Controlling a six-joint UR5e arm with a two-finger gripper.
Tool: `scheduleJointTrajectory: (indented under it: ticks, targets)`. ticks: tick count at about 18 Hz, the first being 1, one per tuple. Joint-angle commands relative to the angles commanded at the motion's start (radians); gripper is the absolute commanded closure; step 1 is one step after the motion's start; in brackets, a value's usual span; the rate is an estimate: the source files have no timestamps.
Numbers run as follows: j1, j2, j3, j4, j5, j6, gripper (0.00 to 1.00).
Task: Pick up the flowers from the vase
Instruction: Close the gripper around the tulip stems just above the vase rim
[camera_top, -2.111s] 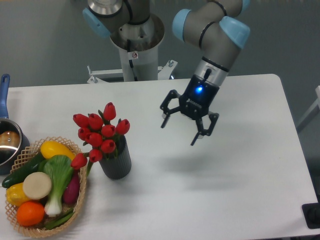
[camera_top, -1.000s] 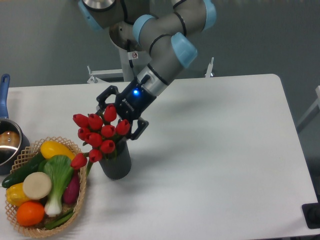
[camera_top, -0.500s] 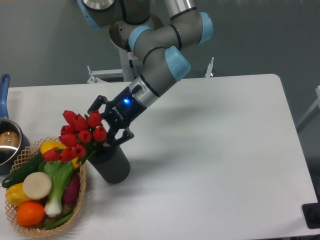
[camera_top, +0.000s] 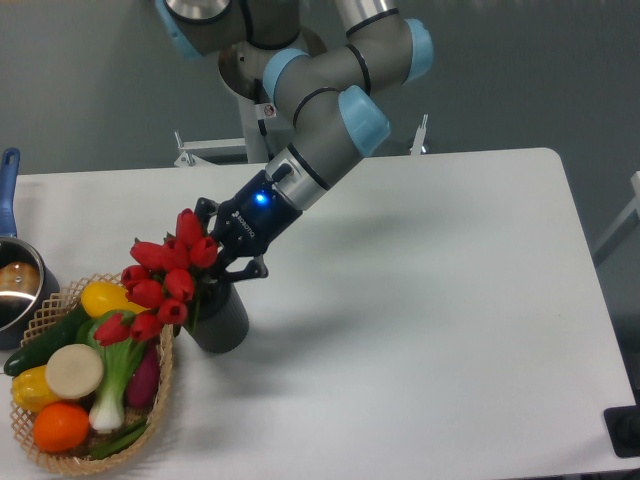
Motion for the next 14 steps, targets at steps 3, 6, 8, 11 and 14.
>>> scheduleJointTrajectory:
  ticks: [3,6,8,11,14]
  targets:
    - [0.025,0.020,0.021,-0.002,-0.061,-0.070,1.00]
    - [0.035,0.037,0.037,-0.002,-0.066,-0.146,1.00]
    - [0.040,0.048,0.043,-0.002,-0.089,-0.192,1.00]
    - [0.064,0.064,0.045,-0.002,-0.130,-0.259,1.00]
    - [0.091,0.078,0.051,-0.002,-0.176,-0.295,1.00]
